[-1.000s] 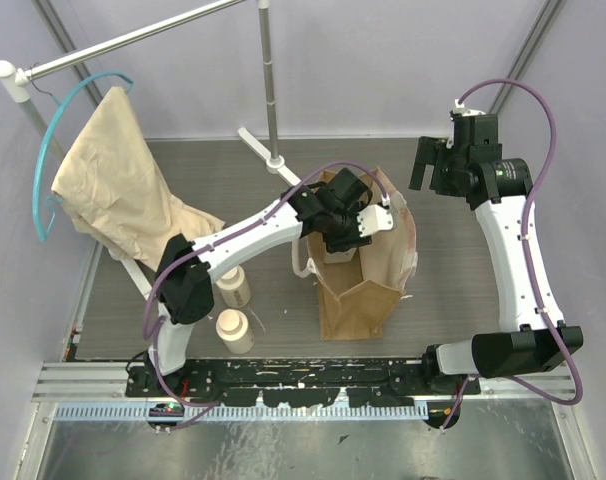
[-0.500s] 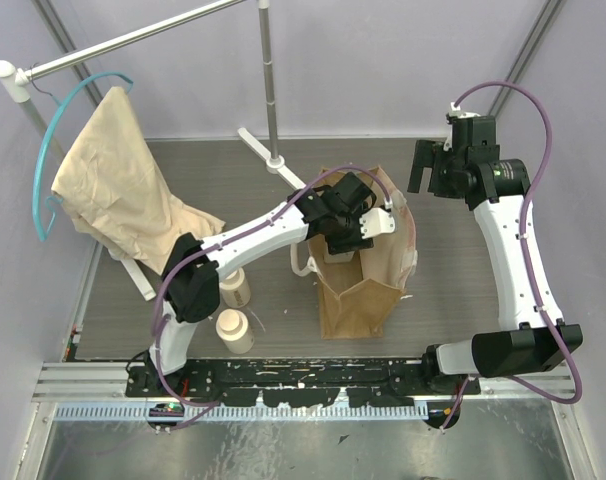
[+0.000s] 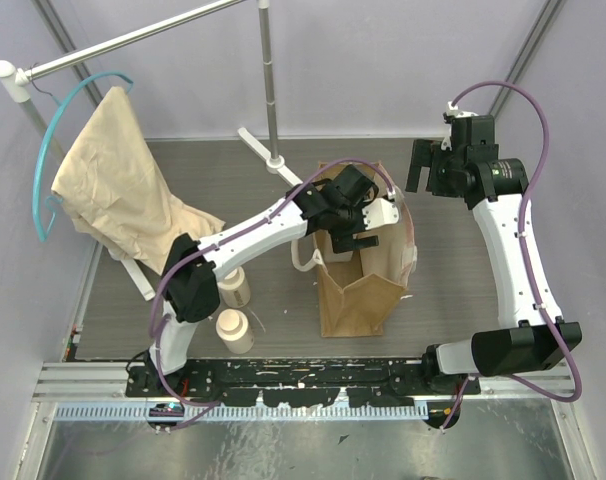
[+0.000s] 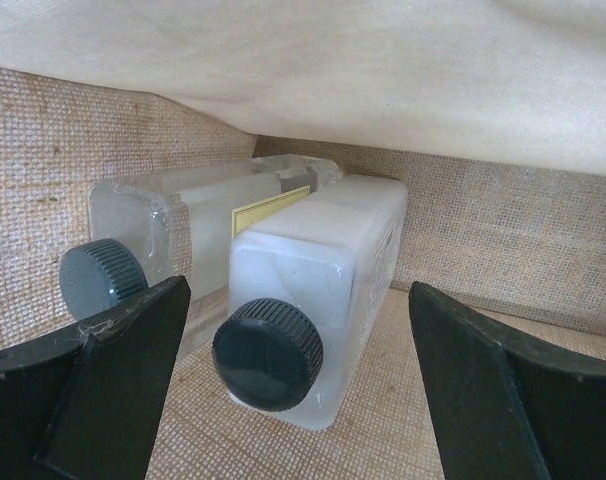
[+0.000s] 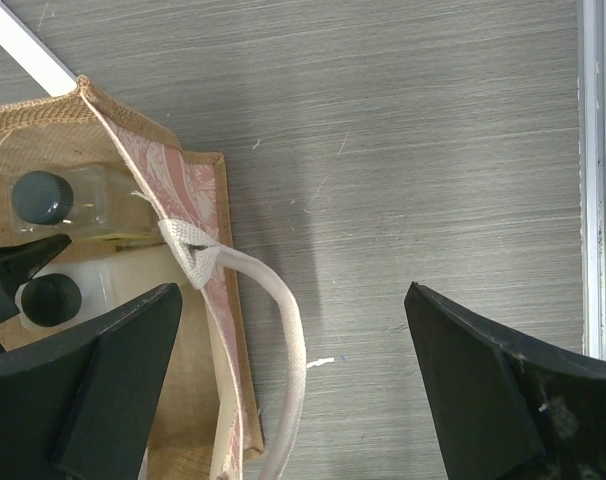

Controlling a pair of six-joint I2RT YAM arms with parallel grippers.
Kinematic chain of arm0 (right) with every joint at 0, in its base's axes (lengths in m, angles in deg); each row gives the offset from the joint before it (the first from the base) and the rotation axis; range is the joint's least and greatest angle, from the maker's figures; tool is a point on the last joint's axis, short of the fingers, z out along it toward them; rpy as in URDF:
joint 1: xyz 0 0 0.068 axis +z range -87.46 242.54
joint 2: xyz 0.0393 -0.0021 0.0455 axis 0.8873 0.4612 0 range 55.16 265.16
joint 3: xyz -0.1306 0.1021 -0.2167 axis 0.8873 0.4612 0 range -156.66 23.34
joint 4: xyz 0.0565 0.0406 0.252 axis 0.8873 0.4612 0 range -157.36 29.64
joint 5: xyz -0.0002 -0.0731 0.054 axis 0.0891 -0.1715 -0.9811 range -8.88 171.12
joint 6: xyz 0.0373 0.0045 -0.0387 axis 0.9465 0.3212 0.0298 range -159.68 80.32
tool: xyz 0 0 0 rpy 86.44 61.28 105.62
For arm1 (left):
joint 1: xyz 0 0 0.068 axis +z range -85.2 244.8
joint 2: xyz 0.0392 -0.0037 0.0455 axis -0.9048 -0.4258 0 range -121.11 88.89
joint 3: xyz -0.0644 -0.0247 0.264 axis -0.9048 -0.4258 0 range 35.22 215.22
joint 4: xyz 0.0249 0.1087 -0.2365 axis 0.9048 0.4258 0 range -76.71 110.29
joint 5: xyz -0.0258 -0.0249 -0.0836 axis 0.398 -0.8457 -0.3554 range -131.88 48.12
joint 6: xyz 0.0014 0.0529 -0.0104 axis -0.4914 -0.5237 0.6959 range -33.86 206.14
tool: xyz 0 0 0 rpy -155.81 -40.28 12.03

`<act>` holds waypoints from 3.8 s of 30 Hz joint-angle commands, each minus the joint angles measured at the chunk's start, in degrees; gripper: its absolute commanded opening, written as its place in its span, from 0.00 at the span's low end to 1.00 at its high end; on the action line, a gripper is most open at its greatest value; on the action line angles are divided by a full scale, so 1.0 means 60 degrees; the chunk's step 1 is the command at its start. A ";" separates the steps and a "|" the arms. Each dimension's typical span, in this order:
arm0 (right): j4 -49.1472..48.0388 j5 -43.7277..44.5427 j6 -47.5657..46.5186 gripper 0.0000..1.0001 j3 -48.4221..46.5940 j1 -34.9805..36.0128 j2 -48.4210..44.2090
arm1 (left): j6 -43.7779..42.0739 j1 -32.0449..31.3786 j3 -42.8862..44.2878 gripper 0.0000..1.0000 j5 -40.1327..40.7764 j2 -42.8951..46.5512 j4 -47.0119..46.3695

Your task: Place the personal care products into the canvas bag

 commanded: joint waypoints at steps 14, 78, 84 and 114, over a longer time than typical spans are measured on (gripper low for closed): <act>-0.0467 -0.0053 -0.0201 1.00 0.0072 -0.0049 0.0170 | 0.1930 0.0013 0.0695 0.98 0.2480 0.2453 -0.1144; -0.0194 0.0200 -0.0168 1.00 0.0267 -0.0056 0.0224 | 1.0404 0.3196 -0.7496 0.98 0.0891 0.6216 0.3095; -0.0197 0.0187 -0.0171 1.00 0.0252 -0.0063 0.0196 | 1.0141 0.3322 -0.8018 0.98 0.0725 0.6046 0.2705; -0.0254 0.0376 -0.0262 1.00 0.0521 -0.0058 -0.0029 | 1.0004 0.3370 -0.7444 0.00 0.1256 0.6012 0.3000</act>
